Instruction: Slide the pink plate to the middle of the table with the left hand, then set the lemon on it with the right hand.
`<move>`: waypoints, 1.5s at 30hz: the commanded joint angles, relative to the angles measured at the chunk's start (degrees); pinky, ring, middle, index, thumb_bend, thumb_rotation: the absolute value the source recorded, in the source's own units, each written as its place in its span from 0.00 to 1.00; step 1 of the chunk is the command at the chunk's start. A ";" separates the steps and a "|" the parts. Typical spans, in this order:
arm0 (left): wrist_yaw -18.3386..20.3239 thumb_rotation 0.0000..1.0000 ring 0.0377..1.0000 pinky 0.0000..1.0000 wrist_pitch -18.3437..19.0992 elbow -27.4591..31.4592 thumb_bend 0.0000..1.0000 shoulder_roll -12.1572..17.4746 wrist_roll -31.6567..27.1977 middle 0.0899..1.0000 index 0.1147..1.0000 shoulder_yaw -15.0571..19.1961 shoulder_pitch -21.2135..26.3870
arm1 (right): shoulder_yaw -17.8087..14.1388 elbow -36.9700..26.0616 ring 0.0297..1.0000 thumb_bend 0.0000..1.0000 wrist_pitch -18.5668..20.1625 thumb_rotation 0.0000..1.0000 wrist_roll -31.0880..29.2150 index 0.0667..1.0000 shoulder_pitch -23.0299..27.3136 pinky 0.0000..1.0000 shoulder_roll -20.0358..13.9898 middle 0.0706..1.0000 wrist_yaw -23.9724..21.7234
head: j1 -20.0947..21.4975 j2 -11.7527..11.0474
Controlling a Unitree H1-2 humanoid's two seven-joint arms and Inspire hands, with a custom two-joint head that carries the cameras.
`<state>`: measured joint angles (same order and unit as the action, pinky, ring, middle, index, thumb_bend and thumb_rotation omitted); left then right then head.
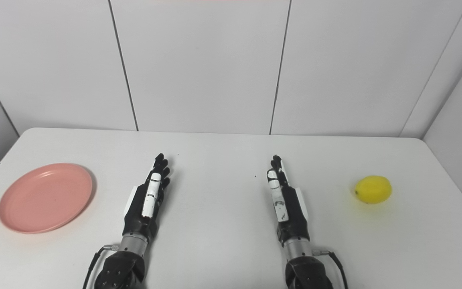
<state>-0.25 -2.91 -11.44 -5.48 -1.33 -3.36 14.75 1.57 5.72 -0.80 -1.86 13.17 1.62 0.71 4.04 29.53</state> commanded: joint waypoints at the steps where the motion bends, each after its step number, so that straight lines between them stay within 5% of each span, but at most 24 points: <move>1: 0.77 1.00 1.00 1.00 -0.77 -0.55 0.49 -0.23 -0.25 1.00 1.00 -0.31 -0.81 | -0.09 -1.66 1.00 0.73 -0.58 1.00 0.07 1.00 1.41 1.00 0.14 1.00 -0.29 | -0.12 0.15; 15: 0.93 1.00 1.00 1.00 -0.90 -0.54 0.48 -0.30 -0.22 1.00 1.00 -0.26 -0.83 | -0.36 -2.22 1.00 0.74 -0.17 1.00 -0.12 0.98 1.53 1.00 0.04 1.00 -0.18 | -0.33 0.04; 23: 0.94 1.00 1.00 1.00 -0.83 -0.83 0.48 -0.54 -0.15 1.00 1.00 -0.43 -0.90 | -0.22 -1.89 1.00 0.74 -0.49 1.00 -0.22 0.99 1.20 1.00 -0.24 1.00 -0.64 | -0.61 -2.09; 45: 0.79 1.00 1.00 1.00 -0.52 0.48 0.48 -0.50 0.07 1.00 1.00 -0.58 -1.63 | 0.04 -3.19 1.00 0.74 0.16 1.00 -0.53 1.00 0.05 1.00 0.00 1.00 -0.92 | -1.41 -1.65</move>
<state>0.48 -2.76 -10.54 -5.55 -1.32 -3.85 13.90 1.62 3.68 -0.41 -1.97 11.35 1.67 0.66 2.64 27.86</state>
